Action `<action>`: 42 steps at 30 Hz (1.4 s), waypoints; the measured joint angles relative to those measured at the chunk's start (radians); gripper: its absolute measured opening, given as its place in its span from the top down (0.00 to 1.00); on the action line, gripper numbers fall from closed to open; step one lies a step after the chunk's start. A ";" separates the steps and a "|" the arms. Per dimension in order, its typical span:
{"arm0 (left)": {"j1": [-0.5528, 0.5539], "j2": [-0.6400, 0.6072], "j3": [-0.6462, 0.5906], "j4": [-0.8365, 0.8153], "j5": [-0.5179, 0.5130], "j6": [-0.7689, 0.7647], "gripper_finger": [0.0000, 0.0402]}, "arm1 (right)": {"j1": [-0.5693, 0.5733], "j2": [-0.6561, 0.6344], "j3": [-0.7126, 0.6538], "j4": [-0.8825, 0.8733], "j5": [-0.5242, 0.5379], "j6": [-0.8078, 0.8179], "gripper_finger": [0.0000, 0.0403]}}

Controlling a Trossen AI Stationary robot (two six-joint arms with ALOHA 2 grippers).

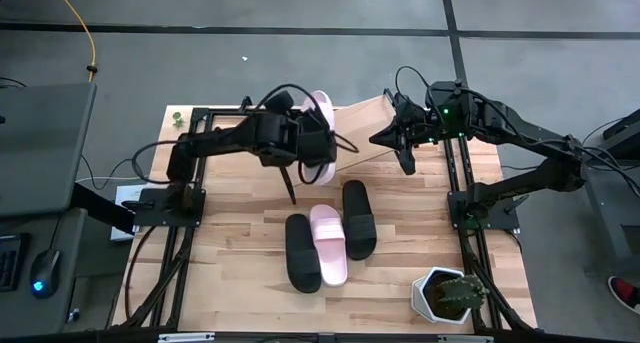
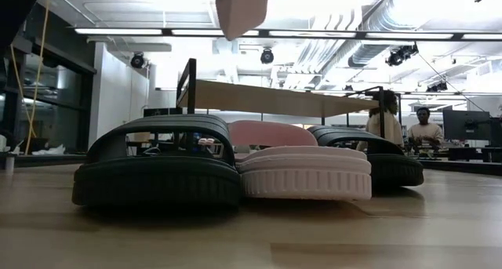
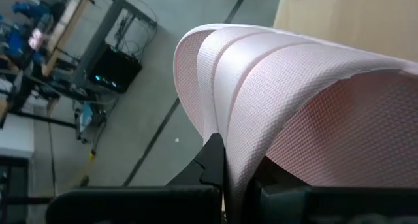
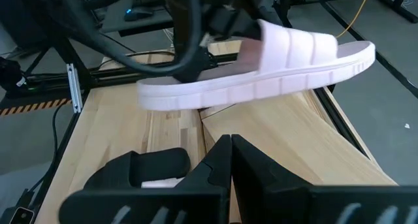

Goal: Pick and place slides into the shelf
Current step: Put the left pink slide on the shelf

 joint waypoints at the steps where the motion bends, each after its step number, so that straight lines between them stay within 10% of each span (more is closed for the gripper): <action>1: 0.011 0.000 0.000 0.000 0.014 -0.003 0.99 | 0.000 0.000 0.000 0.000 0.000 0.000 1.00; 42: 0.122 0.000 -0.372 0.000 0.089 -0.184 0.99 | 0.000 0.000 0.000 -0.048 0.000 0.000 1.00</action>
